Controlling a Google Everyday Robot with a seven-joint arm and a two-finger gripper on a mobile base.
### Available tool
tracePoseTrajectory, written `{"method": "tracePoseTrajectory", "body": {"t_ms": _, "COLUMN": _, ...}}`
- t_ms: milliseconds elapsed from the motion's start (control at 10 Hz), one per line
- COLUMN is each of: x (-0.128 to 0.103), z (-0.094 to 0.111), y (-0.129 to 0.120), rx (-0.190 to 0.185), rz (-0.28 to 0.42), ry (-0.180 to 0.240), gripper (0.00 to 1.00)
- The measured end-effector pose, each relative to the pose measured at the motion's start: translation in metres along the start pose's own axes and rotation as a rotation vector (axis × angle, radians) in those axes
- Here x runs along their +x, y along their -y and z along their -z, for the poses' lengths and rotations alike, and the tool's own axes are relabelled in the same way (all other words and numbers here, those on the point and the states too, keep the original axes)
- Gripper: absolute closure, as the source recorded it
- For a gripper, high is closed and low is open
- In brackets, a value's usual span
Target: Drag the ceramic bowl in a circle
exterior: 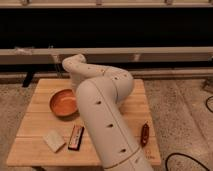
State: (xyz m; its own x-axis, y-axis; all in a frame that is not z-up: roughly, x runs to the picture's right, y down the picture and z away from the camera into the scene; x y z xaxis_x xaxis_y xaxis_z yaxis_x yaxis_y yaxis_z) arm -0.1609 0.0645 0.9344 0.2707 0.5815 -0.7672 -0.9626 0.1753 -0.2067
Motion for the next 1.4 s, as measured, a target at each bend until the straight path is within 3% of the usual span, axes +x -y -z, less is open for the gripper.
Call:
{"method": "tracePoseTrajectory", "body": {"t_ms": 100, "x": -0.001, "z": 0.0, "y": 0.001, "rx": -0.01, "rz": -0.013, "ry": -0.006, "gripper": 0.97}}
{"method": "tracePoseTrajectory", "body": {"t_ms": 300, "x": -0.003, "z": 0.004, "y": 0.002, "rx": -0.015, "rz": -0.014, "ry": 0.007, "gripper": 1.0}}
{"method": "tracePoseTrajectory", "body": {"t_ms": 700, "x": 0.001, "z": 0.024, "y": -0.061, "rx": -0.009, "rz": 0.172, "ry": 0.073, "gripper": 1.0}}
{"method": "tracePoseTrajectory", "body": {"t_ms": 1100, "x": 0.008, "z": 0.024, "y": -0.115, "rx": 0.038, "rz": 0.367, "ry": 0.078, "gripper": 1.0}}
{"method": "tracePoseTrajectory", "body": {"t_ms": 1400, "x": 0.029, "z": 0.027, "y": -0.116, "rx": 0.098, "rz": 0.456, "ry": 0.057, "gripper": 1.0}}
